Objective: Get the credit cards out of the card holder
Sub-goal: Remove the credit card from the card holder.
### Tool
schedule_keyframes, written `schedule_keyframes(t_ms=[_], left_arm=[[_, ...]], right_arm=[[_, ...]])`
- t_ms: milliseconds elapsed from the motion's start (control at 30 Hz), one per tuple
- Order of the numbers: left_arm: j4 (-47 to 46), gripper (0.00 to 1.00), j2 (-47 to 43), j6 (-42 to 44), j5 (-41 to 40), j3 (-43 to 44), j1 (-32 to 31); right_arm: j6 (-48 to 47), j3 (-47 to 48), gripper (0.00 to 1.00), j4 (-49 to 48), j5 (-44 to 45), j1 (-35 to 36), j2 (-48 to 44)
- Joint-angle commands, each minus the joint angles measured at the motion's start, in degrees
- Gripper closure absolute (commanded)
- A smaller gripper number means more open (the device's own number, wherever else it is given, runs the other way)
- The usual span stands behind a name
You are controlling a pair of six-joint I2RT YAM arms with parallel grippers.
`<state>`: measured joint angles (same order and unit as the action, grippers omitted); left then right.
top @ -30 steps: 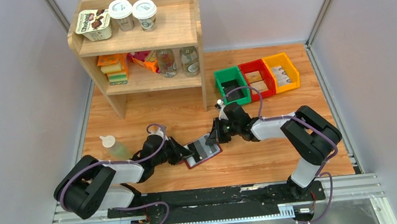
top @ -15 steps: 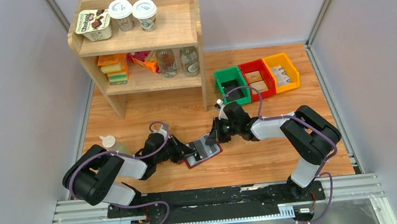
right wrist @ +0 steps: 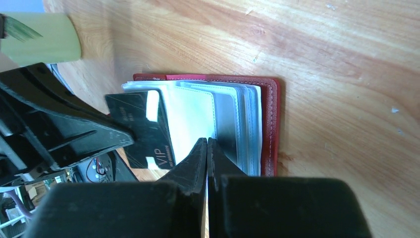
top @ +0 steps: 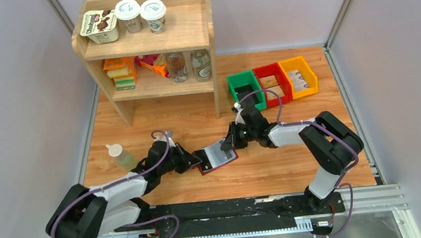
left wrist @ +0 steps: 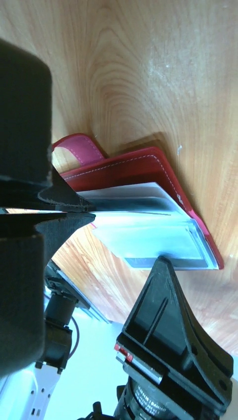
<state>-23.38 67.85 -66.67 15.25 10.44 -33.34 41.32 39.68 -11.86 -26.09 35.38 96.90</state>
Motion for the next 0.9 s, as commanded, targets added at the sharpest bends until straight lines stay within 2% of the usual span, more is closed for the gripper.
schedule_keyframes(t_ms=[0, 100, 200, 300, 500, 667, 733, 867], left_arm=[[14.91, 1.0, -8.07, 7.69, -4.34, 3.62, 0.21], [20.11, 1.0, -11.07, 12.34, -4.44, 6.6, 0.21], [25.46, 1.0, -13.88, 17.0, -3.3, 9.77, 0.21], [28.73, 1.0, -15.64, 24.63, -1.36, 14.68, 0.12], [34.7, 1.0, -16.44, 41.24, 12.42, 25.23, 0.21], [44.99, 0.99, -14.42, 53.56, 22.54, 35.33, 0.21], [47.63, 0.99, -13.63, 58.22, 25.26, 38.41, 0.21], [49.65, 0.99, -11.96, 64.55, 29.92, 42.72, 0.21]], right_arm=[[-5.46, -2.07, 1.0, 10.01, 8.42, -1.01, 0.57], [-6.77, 0.04, 0.96, 11.59, 8.16, -1.01, -2.15], [-8.97, 4.07, 0.9, 17.38, 7.89, -1.01, -6.1], [-13.44, 8.47, 0.79, 22.65, 7.54, -1.01, -11.63], [-23.46, 15.06, 0.48, 31.53, 3.95, -1.01, -22.79], [-31.9, 19.72, 0.2, 36.81, -4.4, -1.01, -30.01], [-34.63, 21.22, 0.15, 38.22, -7.12, -1.01, -31.85], [-36.66, 23.42, 0.15, 39.45, -13.18, -0.92, -33.44]])
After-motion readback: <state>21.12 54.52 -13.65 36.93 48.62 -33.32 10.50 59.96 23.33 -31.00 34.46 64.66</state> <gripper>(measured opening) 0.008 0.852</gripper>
